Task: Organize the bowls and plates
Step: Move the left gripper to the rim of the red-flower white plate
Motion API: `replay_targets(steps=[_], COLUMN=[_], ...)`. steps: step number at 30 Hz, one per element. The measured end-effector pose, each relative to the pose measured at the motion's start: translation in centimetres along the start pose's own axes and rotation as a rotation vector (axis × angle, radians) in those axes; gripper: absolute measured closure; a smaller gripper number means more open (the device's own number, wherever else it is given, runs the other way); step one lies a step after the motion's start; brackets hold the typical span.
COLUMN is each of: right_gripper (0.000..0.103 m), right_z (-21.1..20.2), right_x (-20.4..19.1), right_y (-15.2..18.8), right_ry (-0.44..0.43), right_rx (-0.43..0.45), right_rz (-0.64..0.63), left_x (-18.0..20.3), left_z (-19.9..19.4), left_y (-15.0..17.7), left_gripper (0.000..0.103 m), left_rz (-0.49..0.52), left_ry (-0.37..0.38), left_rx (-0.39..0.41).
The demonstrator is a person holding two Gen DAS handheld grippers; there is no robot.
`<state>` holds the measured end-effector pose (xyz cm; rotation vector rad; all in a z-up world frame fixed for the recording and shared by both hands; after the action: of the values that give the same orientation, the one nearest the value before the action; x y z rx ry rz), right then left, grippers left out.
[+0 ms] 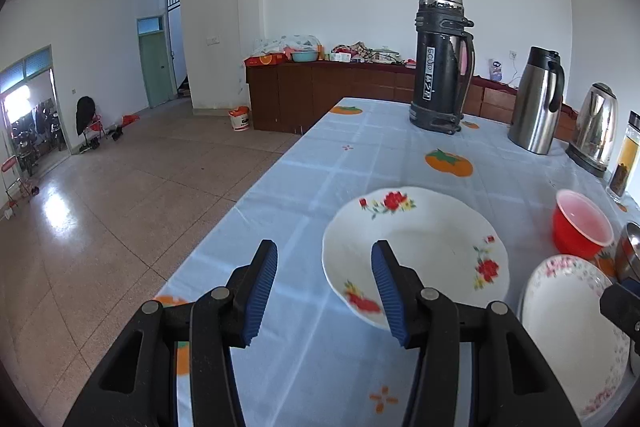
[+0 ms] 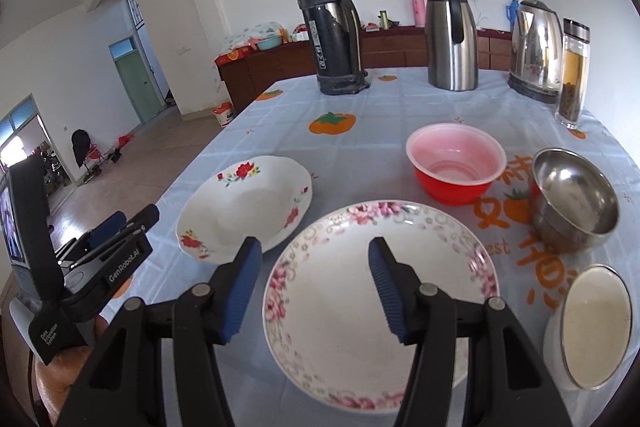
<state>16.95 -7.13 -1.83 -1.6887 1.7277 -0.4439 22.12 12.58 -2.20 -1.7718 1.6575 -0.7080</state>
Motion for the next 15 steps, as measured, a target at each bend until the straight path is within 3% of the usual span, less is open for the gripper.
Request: replay_targets(steps=[10, 15], right_gripper=[0.046, 0.046], right_z=[2.8, 4.3], right_x=[0.8, 1.0], right_y=[-2.3, -2.8], right_ry=[-0.022, -0.033], right_rx=[-0.067, -0.1], right_rz=[0.05, 0.091], left_x=[-0.3, -1.4], left_z=[3.6, 5.5], left_y=[-3.5, -3.3], left_gripper=[0.051, 0.051], left_rz=[0.006, -0.043], left_ry=[-0.053, -0.013], left_rx=[-0.012, -0.057])
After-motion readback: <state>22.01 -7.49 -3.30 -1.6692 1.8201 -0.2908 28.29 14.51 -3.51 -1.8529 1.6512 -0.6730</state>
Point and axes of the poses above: each gripper's, at about its wrist camera, not at the fingertips, and z roughly the way its jaws point, x to its right, y to its underside, the point moved 7 cm from there along z, roughly the way its jaws point, and after that the axes turned 10 degrees about -x, right-handed, at the moved point
